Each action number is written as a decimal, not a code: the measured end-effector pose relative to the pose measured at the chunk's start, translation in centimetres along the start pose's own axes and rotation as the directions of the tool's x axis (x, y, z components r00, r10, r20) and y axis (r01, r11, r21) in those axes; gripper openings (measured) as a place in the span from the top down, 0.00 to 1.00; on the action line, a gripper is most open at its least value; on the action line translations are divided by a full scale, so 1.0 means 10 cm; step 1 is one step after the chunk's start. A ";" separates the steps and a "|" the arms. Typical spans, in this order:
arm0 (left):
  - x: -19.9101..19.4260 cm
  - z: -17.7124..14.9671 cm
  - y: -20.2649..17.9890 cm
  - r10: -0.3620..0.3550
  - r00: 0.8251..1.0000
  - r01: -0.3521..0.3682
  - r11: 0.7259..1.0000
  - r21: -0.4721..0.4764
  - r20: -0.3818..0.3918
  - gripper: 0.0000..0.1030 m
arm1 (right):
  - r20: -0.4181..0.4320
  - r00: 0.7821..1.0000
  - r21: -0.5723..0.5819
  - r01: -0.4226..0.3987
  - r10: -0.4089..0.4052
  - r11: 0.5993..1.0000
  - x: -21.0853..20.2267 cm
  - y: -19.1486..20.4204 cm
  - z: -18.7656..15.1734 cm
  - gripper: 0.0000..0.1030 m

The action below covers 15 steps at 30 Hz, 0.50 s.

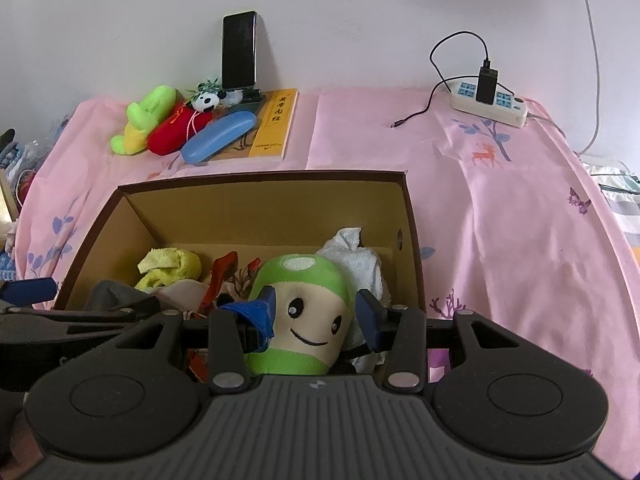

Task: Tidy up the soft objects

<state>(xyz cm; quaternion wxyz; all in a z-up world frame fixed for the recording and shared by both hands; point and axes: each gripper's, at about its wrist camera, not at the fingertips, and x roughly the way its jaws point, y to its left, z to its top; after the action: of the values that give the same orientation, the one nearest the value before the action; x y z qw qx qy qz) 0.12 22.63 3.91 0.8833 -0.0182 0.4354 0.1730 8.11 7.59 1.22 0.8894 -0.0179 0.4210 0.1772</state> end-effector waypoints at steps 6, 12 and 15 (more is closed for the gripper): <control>-0.10 -0.02 0.01 -0.010 0.999 0.010 1.000 -0.016 0.031 0.01 | -0.014 0.999 -0.001 0.031 -0.031 1.000 0.01 0.01 -0.01 0.73; -0.15 -0.04 0.03 -0.022 0.999 0.024 0.999 -0.036 0.042 0.01 | -0.011 1.000 0.006 0.028 -0.028 1.000 -0.03 0.00 -0.03 0.72; -0.16 -0.07 0.00 -0.035 0.999 0.035 0.999 -0.010 0.039 0.01 | -0.007 1.000 0.005 0.025 -0.025 1.000 -0.06 0.02 -0.05 0.72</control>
<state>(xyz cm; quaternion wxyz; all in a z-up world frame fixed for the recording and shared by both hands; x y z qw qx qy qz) -1.29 22.05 4.75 0.8944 -0.0272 0.4166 0.1603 7.31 7.50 1.39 0.8902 -0.0213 0.4241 0.1650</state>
